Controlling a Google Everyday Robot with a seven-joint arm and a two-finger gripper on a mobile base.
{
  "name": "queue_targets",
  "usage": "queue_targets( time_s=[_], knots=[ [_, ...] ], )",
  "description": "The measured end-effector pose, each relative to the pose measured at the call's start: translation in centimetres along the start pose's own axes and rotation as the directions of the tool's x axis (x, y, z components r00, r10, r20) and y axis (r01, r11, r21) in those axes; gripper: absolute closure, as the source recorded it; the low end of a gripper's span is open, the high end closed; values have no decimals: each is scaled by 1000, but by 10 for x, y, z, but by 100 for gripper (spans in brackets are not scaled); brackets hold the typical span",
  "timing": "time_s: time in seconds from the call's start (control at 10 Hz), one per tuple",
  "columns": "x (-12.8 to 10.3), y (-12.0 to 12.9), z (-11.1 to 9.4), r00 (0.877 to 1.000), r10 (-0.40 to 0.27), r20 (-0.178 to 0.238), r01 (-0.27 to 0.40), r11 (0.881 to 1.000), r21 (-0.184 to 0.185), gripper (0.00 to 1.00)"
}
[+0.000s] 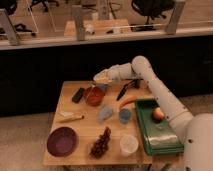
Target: Place fork in red bowl
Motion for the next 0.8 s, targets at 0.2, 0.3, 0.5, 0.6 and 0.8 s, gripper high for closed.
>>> queue_targets(
  time_s=[0.2, 0.3, 0.5, 0.6, 0.8],
  knots=[
    [17, -22, -20, 1000, 22, 6, -22, 998, 61, 98],
    [26, -29, -26, 999, 38, 11, -38, 996, 81, 97],
    [39, -34, -26, 998, 62, 30, -65, 992, 105, 80],
    [43, -33, -22, 996, 73, 46, -77, 991, 112, 71],
    [56, -32, -20, 992, 97, 82, -109, 983, 150, 49]
  ],
)
